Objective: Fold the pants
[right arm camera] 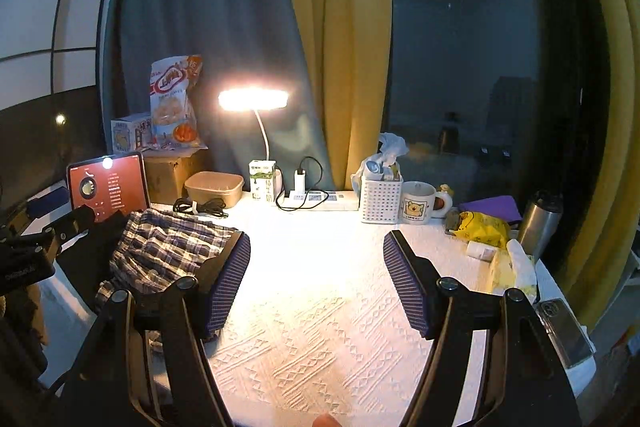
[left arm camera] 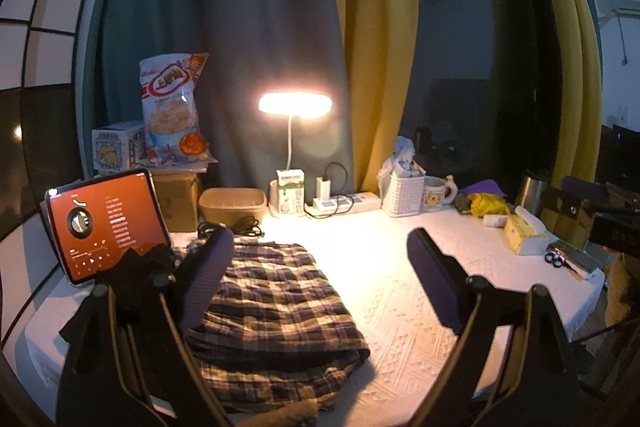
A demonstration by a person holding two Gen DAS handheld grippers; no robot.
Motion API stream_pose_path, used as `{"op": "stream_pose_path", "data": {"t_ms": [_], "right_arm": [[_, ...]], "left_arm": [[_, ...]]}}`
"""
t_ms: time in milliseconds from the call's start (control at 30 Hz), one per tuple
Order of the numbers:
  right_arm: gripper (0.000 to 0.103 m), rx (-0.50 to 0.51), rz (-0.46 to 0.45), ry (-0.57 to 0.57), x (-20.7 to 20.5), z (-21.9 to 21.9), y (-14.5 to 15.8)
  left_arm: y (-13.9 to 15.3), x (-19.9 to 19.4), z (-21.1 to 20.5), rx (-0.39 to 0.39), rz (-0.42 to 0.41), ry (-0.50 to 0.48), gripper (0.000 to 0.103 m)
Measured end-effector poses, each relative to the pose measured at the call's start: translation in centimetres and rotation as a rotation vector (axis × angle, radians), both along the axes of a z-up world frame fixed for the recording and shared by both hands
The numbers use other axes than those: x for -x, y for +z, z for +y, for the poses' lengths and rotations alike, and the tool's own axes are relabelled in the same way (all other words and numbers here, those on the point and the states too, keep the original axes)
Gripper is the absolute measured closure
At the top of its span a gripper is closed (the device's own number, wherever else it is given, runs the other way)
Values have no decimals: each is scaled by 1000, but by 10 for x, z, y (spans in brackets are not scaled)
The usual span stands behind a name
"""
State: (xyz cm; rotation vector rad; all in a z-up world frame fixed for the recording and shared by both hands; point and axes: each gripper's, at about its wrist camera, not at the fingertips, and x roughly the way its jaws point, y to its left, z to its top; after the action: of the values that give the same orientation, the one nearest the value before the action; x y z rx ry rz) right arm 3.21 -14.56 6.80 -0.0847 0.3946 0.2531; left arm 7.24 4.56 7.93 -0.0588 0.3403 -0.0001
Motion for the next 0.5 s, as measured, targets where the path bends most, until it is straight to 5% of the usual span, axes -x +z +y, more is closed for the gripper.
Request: {"op": "stream_pose_path", "data": {"t_ms": [500], "right_arm": [[31,5,-4,-1,0,0,0]], "left_arm": [[4,5,3,8,-20,28,13]]}}
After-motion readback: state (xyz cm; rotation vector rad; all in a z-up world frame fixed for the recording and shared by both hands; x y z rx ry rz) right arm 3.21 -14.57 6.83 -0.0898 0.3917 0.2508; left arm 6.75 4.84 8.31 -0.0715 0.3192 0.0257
